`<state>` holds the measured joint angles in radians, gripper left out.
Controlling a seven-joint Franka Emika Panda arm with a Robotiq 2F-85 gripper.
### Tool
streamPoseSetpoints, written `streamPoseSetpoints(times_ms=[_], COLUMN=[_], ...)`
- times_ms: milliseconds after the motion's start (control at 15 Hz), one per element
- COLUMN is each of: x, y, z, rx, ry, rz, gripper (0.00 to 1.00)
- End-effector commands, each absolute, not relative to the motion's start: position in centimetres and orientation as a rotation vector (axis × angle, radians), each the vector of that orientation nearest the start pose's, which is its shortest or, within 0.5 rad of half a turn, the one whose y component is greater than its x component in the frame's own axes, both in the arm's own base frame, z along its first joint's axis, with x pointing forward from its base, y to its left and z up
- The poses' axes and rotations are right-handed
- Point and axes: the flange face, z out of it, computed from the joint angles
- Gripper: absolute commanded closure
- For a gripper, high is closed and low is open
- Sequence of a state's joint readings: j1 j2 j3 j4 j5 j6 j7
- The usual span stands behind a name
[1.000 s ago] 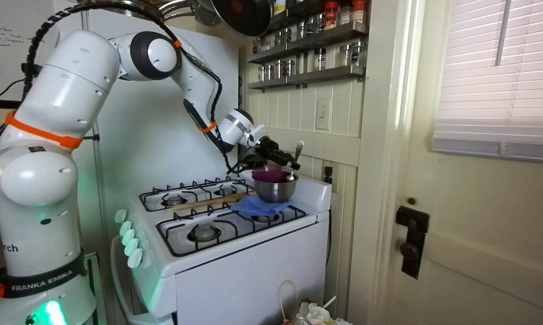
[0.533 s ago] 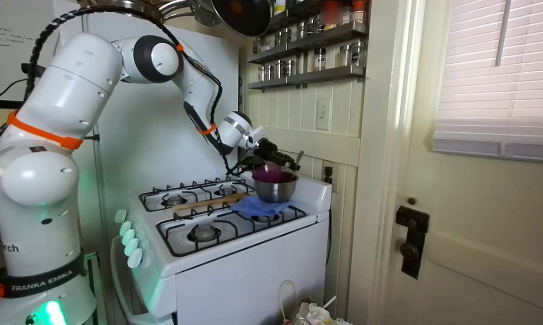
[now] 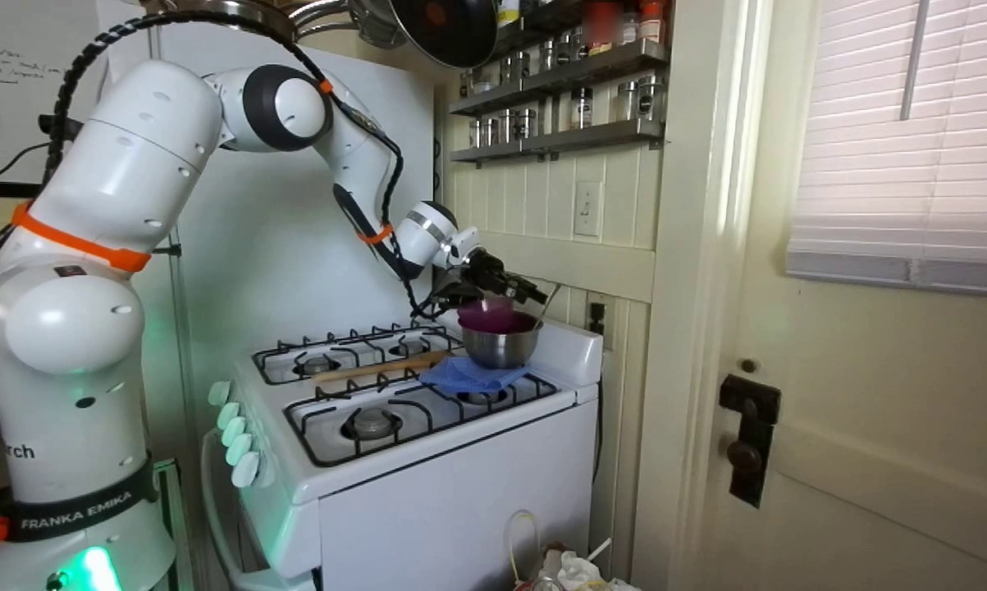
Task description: Put the silver spoon in the silver bowl
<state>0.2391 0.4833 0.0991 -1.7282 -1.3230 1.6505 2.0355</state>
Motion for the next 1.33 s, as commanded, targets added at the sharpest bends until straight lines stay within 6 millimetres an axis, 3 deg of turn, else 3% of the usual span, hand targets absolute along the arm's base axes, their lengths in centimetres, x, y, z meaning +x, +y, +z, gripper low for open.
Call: streamPoseSetpoints(times_ms=[0,333,533,867,1267], x=[62.3,60.0,57.2,49.8,42.0], y=[11.7,12.6,13.3,12.9,12.3], z=[35.4,39.3,41.2,42.2,41.9], rx=[1.644,1.658,1.713,1.754,1.715], ry=[-1.108,-1.133,-1.074,-0.930,-1.098], rz=[1.098,1.144,1.192,1.191,1.055], gripper=[0.00,0.00,0.00,0.00,0.00])
